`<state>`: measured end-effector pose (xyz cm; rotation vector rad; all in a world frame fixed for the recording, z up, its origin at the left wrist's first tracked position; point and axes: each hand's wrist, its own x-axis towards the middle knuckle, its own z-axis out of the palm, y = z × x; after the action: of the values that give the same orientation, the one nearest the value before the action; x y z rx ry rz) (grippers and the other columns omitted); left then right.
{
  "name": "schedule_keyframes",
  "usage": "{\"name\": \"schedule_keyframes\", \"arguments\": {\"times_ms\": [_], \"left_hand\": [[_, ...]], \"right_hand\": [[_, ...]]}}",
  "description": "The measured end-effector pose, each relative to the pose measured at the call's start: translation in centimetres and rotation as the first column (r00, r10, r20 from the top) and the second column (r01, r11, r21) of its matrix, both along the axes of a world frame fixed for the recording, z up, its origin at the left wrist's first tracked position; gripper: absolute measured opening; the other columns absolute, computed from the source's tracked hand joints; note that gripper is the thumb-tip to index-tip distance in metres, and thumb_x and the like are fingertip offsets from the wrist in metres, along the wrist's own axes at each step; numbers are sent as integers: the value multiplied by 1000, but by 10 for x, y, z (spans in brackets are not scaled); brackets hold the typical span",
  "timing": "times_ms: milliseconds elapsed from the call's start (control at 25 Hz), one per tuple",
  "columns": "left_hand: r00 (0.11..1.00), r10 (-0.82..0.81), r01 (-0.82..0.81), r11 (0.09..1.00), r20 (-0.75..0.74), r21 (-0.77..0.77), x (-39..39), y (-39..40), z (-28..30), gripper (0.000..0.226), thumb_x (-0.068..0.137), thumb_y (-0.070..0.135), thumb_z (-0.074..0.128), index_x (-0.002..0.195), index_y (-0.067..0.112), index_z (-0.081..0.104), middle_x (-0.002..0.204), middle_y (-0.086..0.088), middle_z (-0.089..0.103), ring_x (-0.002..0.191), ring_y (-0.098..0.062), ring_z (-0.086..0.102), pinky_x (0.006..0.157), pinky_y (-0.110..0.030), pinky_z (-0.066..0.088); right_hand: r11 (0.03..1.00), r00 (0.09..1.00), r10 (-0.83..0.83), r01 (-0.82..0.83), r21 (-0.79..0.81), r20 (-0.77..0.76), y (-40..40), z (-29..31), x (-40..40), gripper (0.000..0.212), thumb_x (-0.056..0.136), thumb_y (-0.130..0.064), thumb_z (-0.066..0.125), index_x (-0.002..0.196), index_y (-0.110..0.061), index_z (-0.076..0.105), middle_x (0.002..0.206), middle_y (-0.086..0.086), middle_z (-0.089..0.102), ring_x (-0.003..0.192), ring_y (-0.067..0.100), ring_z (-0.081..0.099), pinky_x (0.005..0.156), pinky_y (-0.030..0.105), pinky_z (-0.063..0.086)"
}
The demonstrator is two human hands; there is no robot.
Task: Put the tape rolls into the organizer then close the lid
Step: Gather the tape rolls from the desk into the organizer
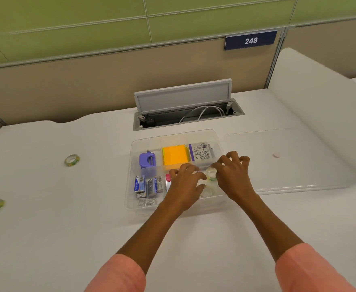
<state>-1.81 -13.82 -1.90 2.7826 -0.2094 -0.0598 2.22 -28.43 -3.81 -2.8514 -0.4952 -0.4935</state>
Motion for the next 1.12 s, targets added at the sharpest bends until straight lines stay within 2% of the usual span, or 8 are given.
{"name": "schedule_keyframes", "arguments": {"times_ms": [200,320,440,560,640,880,1000,1120], "left_hand": [[987,143,-137,988,71,-75,-11,31,7,34,91,33,51,124,27,53,144,1,42,135,-18,30,107,-39,21],[964,244,-230,964,102,-132,-25,59,12,34,91,32,51,124,26,53,143,0,43,134,-19,32,104,-37,22],[941,313,-292,943,129,-160,-43,100,14,33,92,29,49,125,25,53,141,-1,43,133,-18,33,101,-34,21],[903,406,-387,910,139,-146,-57,149,16,35,93,32,48,126,25,51,143,-1,41,133,-17,32,103,-34,21],[868,465,-443,884,174,-149,-67,186,13,32,92,32,50,123,25,54,142,-1,43,133,-17,33,103,-35,22],[751,627,-601,779,206,-178,-97,300,-10,24,90,26,55,113,22,61,135,-4,48,128,-23,40,97,-39,27],[652,736,-710,677,181,-192,-101,380,-30,31,88,22,57,120,20,57,134,-8,47,126,-27,41,95,-42,30],[560,799,-777,599,219,-196,-107,413,-42,39,85,16,61,123,14,55,130,-16,51,124,-34,43,91,-49,35]], "right_hand": [[983,985,174,-174,52,1,40,18,-17,33,64,-3,80,94,-11,70,94,14,72,94,38,60,77,49,50],[952,960,278,-272,140,-20,75,27,-21,25,72,-4,73,95,-14,70,94,13,70,94,36,58,78,49,49],[926,934,358,-351,143,-25,120,33,-24,27,72,-2,70,97,-14,70,92,12,69,91,37,57,74,47,46],[903,903,421,-409,131,-83,175,34,-33,30,82,-7,63,110,-14,64,111,13,65,107,34,51,89,46,39],[878,869,473,-453,155,-142,212,32,-39,31,88,-12,57,119,-16,58,122,11,60,116,29,46,99,42,33],[846,812,532,-495,197,-240,301,17,-32,33,88,-16,54,120,-18,56,122,10,56,112,27,47,94,38,37],[836,773,549,-501,226,-319,364,1,-20,33,88,-14,54,120,-17,56,119,10,55,110,27,49,90,36,41],[851,772,526,-469,238,-357,384,-7,-18,36,87,-11,52,123,-15,53,121,10,54,111,27,50,89,36,44]]}}
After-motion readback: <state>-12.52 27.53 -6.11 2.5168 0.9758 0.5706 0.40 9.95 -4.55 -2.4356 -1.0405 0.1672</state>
